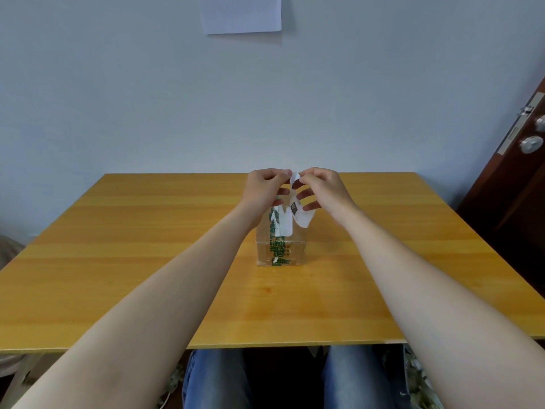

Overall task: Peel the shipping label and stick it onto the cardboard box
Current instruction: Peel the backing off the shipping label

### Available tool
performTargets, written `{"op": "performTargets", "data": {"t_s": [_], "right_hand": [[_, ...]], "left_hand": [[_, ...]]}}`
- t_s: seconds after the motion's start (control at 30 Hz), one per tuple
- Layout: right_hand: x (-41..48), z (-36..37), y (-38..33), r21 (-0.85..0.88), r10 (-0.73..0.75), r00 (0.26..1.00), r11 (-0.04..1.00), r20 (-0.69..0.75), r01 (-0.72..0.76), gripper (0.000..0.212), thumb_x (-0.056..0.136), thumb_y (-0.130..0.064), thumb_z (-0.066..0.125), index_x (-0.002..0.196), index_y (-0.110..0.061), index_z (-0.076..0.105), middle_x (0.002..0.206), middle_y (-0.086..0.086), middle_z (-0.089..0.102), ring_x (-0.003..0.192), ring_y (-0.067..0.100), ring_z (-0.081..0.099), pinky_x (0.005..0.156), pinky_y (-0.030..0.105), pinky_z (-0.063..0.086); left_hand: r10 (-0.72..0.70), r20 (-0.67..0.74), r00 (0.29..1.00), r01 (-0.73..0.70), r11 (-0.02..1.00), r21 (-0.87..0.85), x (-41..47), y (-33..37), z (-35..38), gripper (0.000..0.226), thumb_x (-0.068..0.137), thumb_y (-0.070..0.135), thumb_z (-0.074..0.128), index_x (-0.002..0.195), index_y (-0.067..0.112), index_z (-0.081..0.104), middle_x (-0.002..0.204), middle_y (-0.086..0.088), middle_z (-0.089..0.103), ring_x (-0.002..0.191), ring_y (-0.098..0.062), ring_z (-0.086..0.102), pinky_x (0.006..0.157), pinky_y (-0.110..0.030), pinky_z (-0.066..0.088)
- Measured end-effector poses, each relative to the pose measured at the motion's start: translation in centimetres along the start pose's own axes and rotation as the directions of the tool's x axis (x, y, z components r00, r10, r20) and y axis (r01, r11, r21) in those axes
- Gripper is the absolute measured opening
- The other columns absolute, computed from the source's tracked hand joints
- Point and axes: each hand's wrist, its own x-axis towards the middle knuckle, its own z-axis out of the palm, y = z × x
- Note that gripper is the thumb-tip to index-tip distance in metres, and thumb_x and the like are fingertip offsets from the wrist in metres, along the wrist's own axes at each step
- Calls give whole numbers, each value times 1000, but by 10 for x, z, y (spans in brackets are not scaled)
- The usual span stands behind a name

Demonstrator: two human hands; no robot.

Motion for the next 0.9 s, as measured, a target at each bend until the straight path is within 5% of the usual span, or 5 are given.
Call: {"op": "performTargets", "data": {"t_s": [0.17,0.6,0.9], "right_hand": [[0,1,-2,-24,-2,1000,1000,-11,2,32,97,-42,70,99,-11,77,99,3,79,80,20,73,64,35,62],[2,5,0,31,19,996,999,-89,-17,14,98,-26,70,95,-14,76,92,3,76,77,19,72,67,40,63],[2,3,-2,97,46,991,995,-125,-34,14,100,-26,68,96,-14,74,88,2,73,75,22,71,66,41,64]], "left_hand": [[-1,-4,1000,1,1000,-8,0,1,-1,22,101,28,66,109,10,77,100,-3,78,78,-12,72,64,-26,61],[-31,-66,997,28,998,-55,-2,2,-9,22,106,28,58,108,12,73,99,-1,75,81,-14,71,57,-21,57],[-69,-114,991,56,992,-109,0,0,-13,24,108,30,54,113,14,71,98,0,76,83,-15,73,70,-31,61]]}}
